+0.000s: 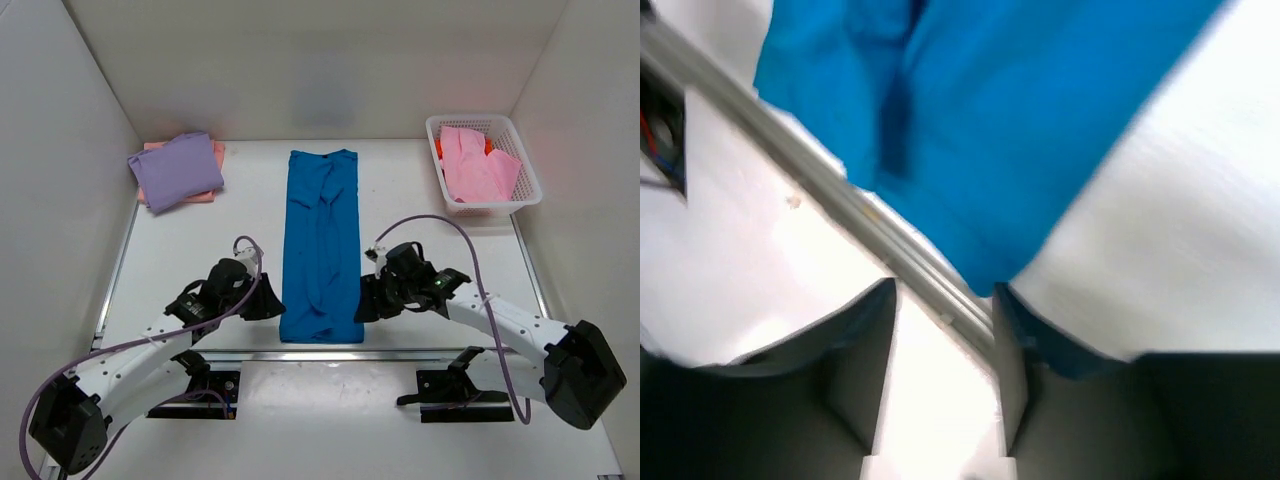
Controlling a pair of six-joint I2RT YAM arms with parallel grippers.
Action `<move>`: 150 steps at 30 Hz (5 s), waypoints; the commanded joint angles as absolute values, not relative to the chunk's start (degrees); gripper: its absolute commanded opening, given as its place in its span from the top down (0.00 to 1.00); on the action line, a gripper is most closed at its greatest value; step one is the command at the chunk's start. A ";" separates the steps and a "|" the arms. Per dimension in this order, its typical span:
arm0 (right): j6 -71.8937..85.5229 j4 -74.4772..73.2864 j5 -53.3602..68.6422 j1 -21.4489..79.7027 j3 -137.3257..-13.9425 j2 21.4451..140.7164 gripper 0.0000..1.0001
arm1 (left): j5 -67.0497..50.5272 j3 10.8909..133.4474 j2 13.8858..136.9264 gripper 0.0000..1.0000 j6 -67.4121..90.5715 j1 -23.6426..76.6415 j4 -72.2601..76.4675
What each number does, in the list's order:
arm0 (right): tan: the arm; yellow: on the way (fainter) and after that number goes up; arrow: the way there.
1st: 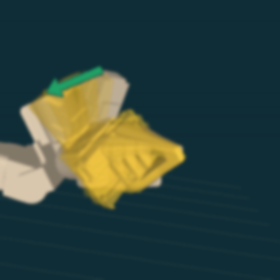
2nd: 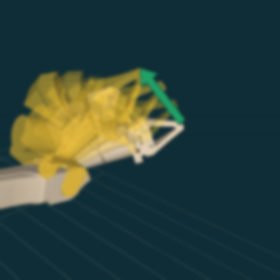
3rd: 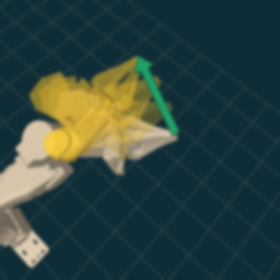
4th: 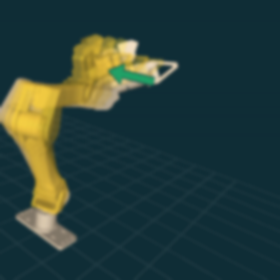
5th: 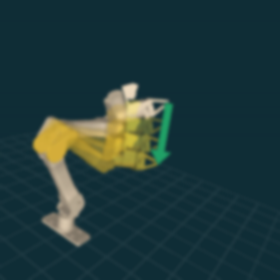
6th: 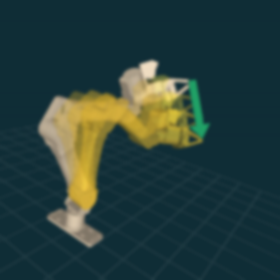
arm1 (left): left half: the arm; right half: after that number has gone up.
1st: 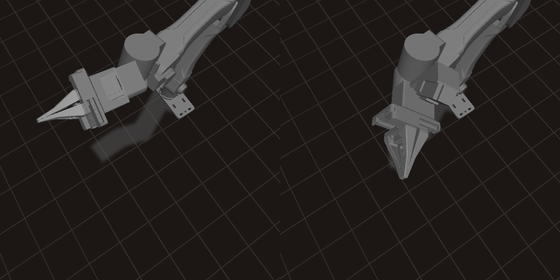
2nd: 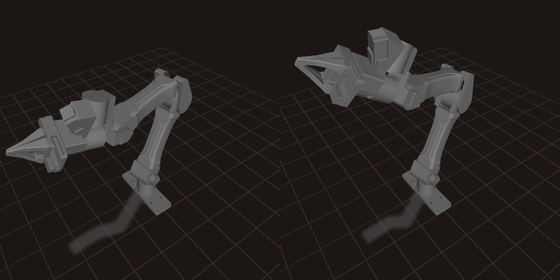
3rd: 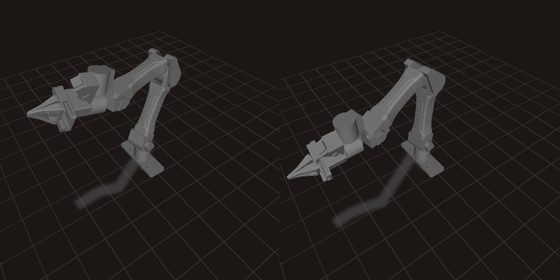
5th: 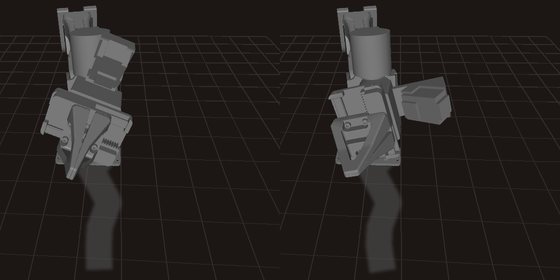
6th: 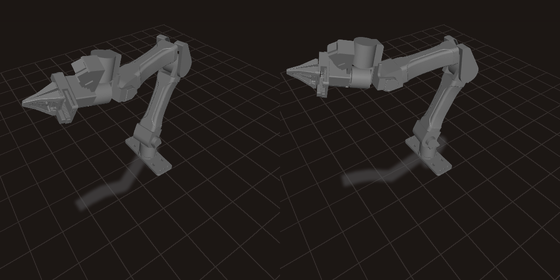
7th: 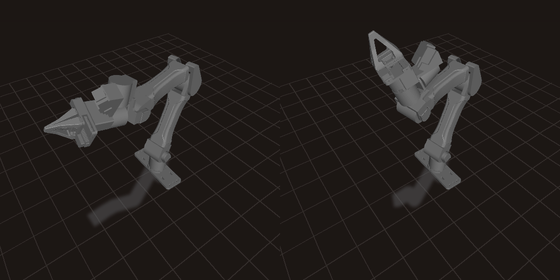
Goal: Fold and stack the t-shirts
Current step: Grab the bottom of the folded rectangular tshirt with both arms, then fold the folded rectangular tshirt in 1/3 of the way, then grab one side of the 2/3 rectangular tshirt with both arms, then fold the long partially folded tshirt into a neat square, then put the neatly folded tshirt into the corner of the board with the left arm
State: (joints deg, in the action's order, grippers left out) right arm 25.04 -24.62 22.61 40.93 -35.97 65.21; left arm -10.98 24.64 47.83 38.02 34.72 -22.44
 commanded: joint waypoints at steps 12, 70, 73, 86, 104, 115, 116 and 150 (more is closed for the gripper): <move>40.16 -8.45 28.13 38.15 -21.01 64.33 0.50 | -13.36 12.49 50.62 0.57 45.35 41.13 -12.83; 13.35 -34.03 30.40 11.95 -86.61 111.11 0.62 | -22.15 66.11 100.56 0.40 29.80 11.77 -12.48; 14.94 -29.11 31.55 12.57 -75.78 105.22 0.62 | -22.41 59.34 96.25 0.39 29.09 11.95 -11.52; 39.62 -2.04 28.67 21.17 -45.71 93.87 0.54 | -15.65 33.22 87.80 0.40 49.38 22.58 3.42; 40.34 -9.57 24.35 28.64 -27.54 75.01 1.00 | -14.15 19.79 67.89 1.00 49.57 27.94 -8.76; 48.08 -13.88 28.73 33.94 -16.69 56.69 1.00 | -15.64 13.00 50.97 1.00 55.29 34.90 -14.15; 46.60 -14.76 29.52 33.23 -18.70 57.04 1.00 | -16.17 14.83 51.93 1.00 54.67 34.20 -14.32; 24.17 -16.97 28.65 8.09 -63.21 90.02 0.54 | -7.30 67.74 106.24 0.01 26.55 18.10 -8.43</move>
